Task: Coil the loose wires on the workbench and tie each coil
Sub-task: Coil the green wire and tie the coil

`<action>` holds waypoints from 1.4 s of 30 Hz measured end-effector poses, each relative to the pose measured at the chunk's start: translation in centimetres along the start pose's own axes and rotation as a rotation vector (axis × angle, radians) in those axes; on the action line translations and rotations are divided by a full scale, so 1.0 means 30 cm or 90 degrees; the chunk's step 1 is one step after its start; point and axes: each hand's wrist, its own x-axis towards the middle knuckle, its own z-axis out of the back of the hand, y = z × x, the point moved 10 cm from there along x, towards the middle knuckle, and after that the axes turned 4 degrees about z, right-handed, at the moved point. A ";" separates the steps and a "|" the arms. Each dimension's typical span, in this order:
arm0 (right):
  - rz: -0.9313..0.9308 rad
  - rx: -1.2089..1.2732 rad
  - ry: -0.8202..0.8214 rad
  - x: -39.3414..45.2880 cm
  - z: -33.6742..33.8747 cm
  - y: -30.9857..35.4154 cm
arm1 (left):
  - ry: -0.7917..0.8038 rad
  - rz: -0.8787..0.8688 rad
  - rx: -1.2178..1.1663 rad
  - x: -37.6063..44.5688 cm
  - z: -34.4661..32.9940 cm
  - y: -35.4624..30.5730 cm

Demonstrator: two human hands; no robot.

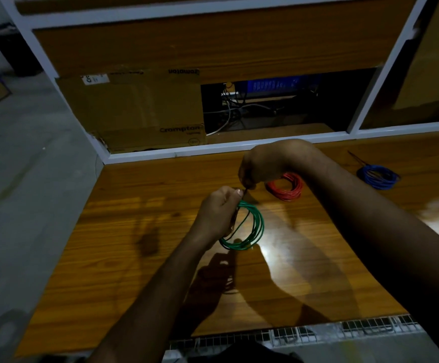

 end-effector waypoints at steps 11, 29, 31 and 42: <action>0.034 0.039 -0.207 -0.046 0.070 -0.012 | 0.049 0.103 -0.154 0.021 -0.059 0.024; 0.105 0.074 -0.706 -0.337 -0.231 0.180 | 0.090 0.160 -0.418 0.027 -0.129 -0.002; 0.129 0.184 -0.762 -0.358 -0.236 0.147 | 0.080 0.160 -0.401 0.019 -0.136 -0.009; -0.108 0.644 -1.010 -0.443 -0.306 -0.035 | 0.081 0.149 -0.368 -0.019 -0.166 0.045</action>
